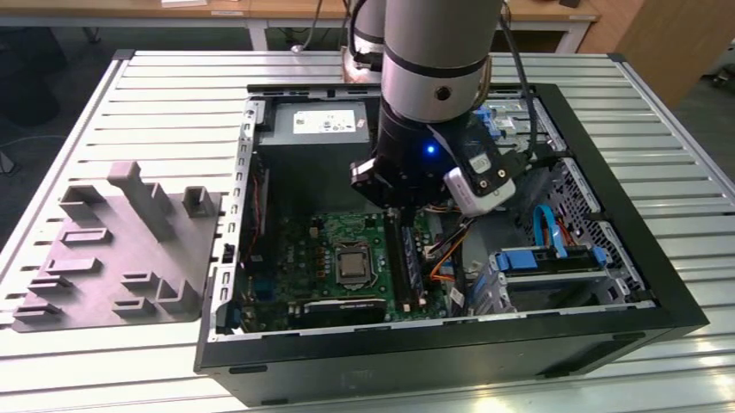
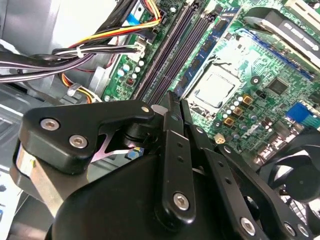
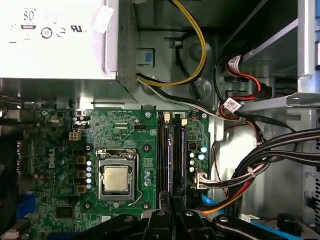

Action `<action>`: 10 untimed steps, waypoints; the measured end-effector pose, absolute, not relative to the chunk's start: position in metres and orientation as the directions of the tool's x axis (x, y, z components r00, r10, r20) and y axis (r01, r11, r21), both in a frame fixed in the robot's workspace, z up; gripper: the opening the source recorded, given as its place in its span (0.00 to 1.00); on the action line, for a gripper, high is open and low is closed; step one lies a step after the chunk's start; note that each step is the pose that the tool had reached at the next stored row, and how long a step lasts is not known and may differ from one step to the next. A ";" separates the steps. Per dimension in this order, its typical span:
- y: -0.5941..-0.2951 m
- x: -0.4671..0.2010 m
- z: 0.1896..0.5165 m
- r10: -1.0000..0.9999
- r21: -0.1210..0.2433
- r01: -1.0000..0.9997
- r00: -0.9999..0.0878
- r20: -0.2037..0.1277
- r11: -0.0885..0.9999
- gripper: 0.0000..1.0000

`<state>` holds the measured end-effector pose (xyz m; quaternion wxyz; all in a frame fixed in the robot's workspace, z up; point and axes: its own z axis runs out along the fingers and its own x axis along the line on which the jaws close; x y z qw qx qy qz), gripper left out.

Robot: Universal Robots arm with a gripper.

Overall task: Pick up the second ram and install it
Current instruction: 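Insert the second ram into the second slot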

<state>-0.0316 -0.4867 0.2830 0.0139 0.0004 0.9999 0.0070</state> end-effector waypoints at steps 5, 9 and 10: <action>-0.487 -0.030 0.276 0.001 0.014 0.000 -1.000 -0.028 1.000 0.13; -0.487 -0.030 0.270 0.001 0.014 0.001 -1.000 -0.028 1.000 0.13; -0.487 -0.030 0.268 0.001 0.014 0.001 -1.000 -0.028 1.000 0.13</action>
